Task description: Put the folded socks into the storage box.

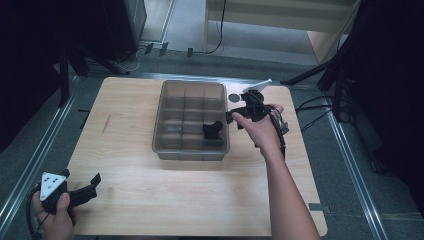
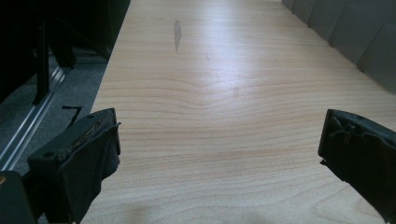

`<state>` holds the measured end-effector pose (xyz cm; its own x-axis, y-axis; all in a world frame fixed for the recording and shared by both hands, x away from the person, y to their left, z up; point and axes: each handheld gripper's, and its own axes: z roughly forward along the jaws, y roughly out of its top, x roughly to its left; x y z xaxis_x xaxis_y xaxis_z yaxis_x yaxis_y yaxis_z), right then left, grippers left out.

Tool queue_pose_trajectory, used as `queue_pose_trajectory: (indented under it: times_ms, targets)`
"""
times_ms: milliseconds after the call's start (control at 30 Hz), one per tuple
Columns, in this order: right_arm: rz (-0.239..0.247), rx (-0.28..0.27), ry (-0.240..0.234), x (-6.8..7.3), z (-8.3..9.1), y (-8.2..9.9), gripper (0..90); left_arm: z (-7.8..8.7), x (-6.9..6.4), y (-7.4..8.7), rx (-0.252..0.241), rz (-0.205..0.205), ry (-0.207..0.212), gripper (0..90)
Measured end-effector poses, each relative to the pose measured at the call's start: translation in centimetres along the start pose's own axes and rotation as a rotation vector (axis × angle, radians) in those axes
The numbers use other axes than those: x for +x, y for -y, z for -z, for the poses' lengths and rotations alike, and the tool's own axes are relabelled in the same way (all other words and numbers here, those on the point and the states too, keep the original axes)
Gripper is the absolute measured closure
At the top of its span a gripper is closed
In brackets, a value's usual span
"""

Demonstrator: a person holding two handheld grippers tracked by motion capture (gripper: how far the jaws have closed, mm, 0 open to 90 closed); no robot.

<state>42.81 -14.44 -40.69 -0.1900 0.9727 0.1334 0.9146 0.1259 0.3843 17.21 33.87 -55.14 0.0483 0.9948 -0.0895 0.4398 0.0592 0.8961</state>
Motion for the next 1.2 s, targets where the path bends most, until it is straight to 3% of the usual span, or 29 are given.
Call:
queue_pose_trajectory:
  times_ms: [333, 633, 1200]
  targets:
    - [-0.045, -0.021, 0.003, -3.7, 0.2, 1.4, 0.0, 0.0, 0.0, 0.0, 0.001, -0.002, -0.003, 0.0]
    - [-0.066, -0.036, 0.021, -7.1, 0.3, 3.8, 0.0, 0.0, -0.1, 0.0, 0.0, -0.003, -0.004, 0.0]
    - [-0.056, -0.04, 0.05, -9.9, -0.5, 8.4, 0.0, 0.0, -0.1, 0.0, 0.0, -0.004, -0.006, 0.0]
